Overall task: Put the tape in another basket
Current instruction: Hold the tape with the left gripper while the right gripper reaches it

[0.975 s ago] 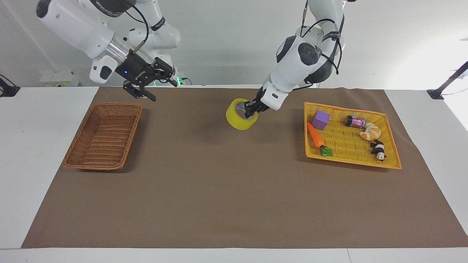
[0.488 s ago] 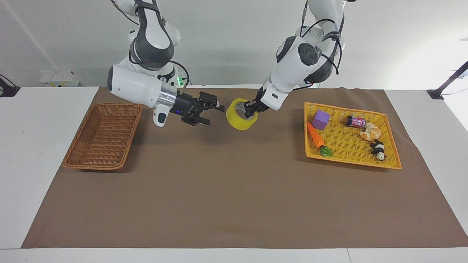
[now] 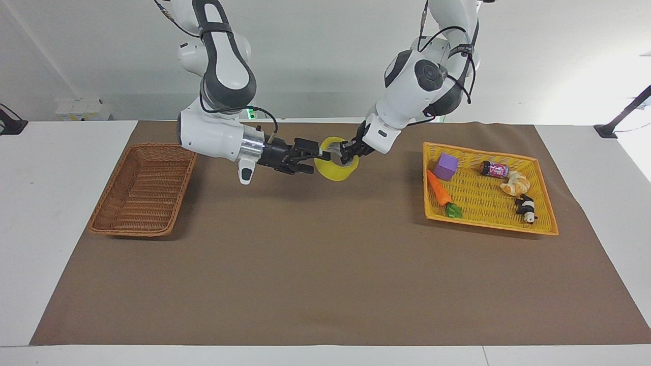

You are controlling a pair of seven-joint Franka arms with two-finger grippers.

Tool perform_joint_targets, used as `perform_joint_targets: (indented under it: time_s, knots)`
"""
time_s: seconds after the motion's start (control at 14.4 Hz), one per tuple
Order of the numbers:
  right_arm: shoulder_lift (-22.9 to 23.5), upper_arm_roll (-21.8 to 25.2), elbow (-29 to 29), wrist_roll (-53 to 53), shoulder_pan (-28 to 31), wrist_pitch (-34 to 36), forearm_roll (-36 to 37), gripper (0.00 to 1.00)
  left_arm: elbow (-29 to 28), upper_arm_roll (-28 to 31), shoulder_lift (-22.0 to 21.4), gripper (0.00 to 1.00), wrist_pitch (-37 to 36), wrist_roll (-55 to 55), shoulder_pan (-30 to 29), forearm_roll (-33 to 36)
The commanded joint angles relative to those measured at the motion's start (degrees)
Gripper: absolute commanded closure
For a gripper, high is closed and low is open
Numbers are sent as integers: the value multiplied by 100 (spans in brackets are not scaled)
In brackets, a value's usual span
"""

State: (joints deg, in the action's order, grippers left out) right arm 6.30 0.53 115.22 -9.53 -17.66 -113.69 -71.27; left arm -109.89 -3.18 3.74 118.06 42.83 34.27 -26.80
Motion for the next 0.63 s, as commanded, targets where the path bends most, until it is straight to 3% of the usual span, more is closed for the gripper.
perform_joint_targets:
  time_s: [0.0,0.35,0.49,0.56]
  knots:
    - [-217,17,299,21,-115,-22,-141,0,-59,90,-110,96,-38,50,98,-106]
    - [-244,17,299,-31,-115,198,-80,3,-94,90,-127,95,-29,50,107,-106]
    - [-253,26,299,-84,-89,347,-62,17,-94,90,-119,95,-20,50,107,-106]
    - [-253,26,299,-102,-62,391,-62,29,-94,90,-119,94,-20,50,107,-106]
